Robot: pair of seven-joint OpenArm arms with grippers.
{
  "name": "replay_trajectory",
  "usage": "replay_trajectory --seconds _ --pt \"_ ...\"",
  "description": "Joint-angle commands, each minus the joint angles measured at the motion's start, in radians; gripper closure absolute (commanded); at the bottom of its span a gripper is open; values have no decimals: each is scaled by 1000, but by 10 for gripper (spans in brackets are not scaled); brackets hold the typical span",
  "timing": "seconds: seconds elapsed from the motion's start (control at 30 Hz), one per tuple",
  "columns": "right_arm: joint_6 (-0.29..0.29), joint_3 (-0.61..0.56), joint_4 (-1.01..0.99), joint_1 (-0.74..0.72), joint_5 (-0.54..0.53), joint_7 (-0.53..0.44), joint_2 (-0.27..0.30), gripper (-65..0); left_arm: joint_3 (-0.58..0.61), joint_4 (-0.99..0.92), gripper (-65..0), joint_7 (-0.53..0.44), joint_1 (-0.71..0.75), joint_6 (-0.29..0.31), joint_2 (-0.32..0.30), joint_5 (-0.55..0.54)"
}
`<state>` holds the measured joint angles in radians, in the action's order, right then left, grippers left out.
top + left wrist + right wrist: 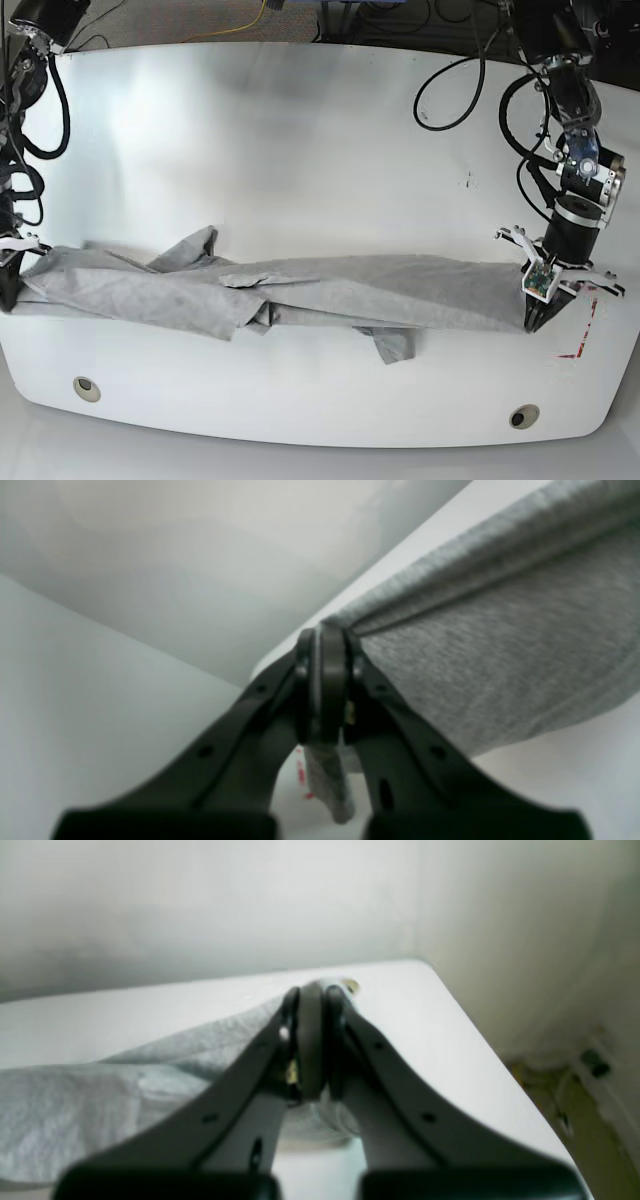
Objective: Layout the t-shirt on the table in an organized manner, then fold the t-shirt properly
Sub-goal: 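Lift the shirt with both grippers and lay it flat across the table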
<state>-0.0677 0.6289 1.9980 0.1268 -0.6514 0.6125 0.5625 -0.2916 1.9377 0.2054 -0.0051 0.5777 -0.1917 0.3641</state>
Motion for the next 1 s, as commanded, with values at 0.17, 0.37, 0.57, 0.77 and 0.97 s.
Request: replay_trajectory --seconds 0.17,0.37,0.57,0.77,0.97 --pt "-21 7 17 84 -8 -108 1 0 -48 19 0 -122 66 -17 22 -92" --pt "-45 16 17 127 -3 -165 3 0 -76 19 0 -177 87 -20 51 -99" --pt "-47 62 17 124 -3 -165 4 0 -113 22 0 -199 81 -20 61 -99" --pt "-47 98 17 161 -6 -164 0 0 -116 24 0 -199 103 -18 62 -99" --pt "-47 102 17 221 -8 -164 -9 0 -113 22 0 -199 179 -18 64 -99"
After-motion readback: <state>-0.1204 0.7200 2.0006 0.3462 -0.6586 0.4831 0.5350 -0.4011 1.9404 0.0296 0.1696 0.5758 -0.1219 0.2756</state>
